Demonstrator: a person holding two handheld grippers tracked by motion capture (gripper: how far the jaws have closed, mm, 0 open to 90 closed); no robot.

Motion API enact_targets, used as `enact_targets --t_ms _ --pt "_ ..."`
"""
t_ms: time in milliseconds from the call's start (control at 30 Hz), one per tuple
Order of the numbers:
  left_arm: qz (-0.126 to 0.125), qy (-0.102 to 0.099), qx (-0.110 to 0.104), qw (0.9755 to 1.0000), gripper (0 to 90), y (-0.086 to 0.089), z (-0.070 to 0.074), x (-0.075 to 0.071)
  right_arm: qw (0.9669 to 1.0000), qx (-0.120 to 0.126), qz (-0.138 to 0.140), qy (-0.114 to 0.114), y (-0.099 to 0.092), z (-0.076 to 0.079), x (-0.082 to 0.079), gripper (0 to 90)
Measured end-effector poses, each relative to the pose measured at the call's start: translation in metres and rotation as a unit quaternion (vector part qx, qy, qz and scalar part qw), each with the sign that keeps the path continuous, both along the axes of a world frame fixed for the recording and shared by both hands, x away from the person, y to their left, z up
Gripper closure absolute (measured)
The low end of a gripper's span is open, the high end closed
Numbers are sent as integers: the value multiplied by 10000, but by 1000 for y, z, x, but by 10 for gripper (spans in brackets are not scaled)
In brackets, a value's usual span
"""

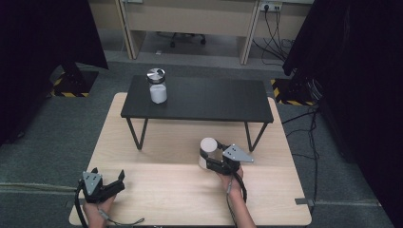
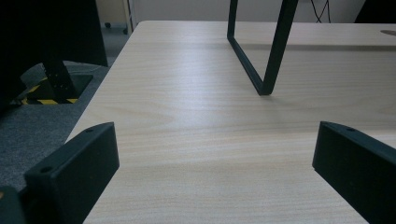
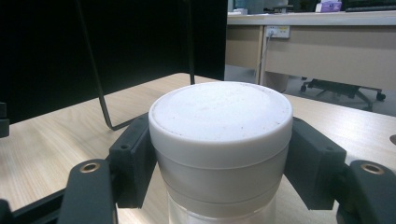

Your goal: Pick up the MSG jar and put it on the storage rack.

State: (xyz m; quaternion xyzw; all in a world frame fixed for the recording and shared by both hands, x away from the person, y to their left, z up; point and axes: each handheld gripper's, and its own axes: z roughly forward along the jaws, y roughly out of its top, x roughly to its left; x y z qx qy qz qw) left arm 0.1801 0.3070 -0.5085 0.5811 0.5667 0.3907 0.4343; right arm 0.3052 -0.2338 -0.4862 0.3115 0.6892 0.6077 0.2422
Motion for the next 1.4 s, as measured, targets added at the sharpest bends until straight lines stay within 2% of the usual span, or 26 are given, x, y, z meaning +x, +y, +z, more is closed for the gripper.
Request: enact_targets --t_ms 133,300,533,700,1067,1100,1167,1200,1300,1400 --pt "-6 2 -38 10000 0 1 0 0 10000 -54 -1 4 -1 3 -3 332" --pt "-16 12 -19 10000 0 1 0 0 10000 29 11 7 -6 7 -8 333" --pt "27 16 -30 10000 0 0 0 0 10000 57 29 41 -11 17 -12 334" --pt "34 30 -11 10000 0 0 1 1 10000 49 5 -31 -16 29 -18 334" --pt "53 57 -21 10000 0 -1 1 1 9998 43 -154 -115 -28 68 -34 334" --pt "37 43 -48 10000 0 0 1 1 9998 43 -154 -115 -28 68 -34 334" --pt "36 49 -65 10000 0 1 1 1 9998 114 -160 -96 -32 74 -35 334" --pt "30 54 -58 10000 0 1 1 2 9997 225 -97 -38 -37 79 -34 334" --pt "-3 68 -27 10000 0 0 2 2 9997 199 -112 -30 -39 87 -35 334" --pt "-21 86 -28 10000 0 1 2 3 9998 112 -162 -40 -43 103 -38 334"
